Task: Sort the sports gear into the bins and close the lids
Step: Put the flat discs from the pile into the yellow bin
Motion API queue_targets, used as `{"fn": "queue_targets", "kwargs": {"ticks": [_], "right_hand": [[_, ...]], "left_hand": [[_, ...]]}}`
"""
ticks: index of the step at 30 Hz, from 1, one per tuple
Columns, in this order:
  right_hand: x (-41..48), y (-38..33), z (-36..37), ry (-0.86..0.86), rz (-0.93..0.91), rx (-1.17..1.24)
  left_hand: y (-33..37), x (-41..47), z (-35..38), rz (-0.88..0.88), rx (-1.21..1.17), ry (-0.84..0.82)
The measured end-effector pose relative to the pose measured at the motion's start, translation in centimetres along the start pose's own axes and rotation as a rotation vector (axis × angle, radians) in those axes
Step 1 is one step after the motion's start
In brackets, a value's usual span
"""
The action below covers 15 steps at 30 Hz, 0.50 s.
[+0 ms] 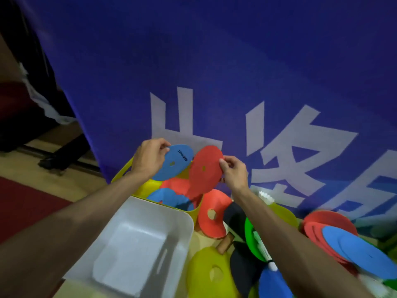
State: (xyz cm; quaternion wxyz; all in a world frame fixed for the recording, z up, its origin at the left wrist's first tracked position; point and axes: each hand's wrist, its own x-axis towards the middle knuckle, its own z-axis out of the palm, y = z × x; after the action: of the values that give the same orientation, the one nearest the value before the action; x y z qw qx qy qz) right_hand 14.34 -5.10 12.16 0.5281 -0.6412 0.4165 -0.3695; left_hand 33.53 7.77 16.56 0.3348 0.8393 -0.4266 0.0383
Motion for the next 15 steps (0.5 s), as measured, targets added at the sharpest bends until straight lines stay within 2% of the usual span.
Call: {"fn": "queue_targets", "kwargs": {"ticks": [6, 11, 15], "right_hand": [[-0.5, 2.4, 6.1, -0.038, 0.12, -0.108], [-1.6, 2.2, 6.9, -0.131, 0.225, -0.057], [-1.4, 2.6, 4.3, -0.173, 0.228, -0.065]], "left_hand": [[-4.8, -1.5, 0.5, -0.162, 0.043, -0.057], [-5.1, -1.6, 2.2, -0.143, -0.001, -0.055], [-4.4, -1.4, 3.7, -0.106, -0.063, -0.073]]}}
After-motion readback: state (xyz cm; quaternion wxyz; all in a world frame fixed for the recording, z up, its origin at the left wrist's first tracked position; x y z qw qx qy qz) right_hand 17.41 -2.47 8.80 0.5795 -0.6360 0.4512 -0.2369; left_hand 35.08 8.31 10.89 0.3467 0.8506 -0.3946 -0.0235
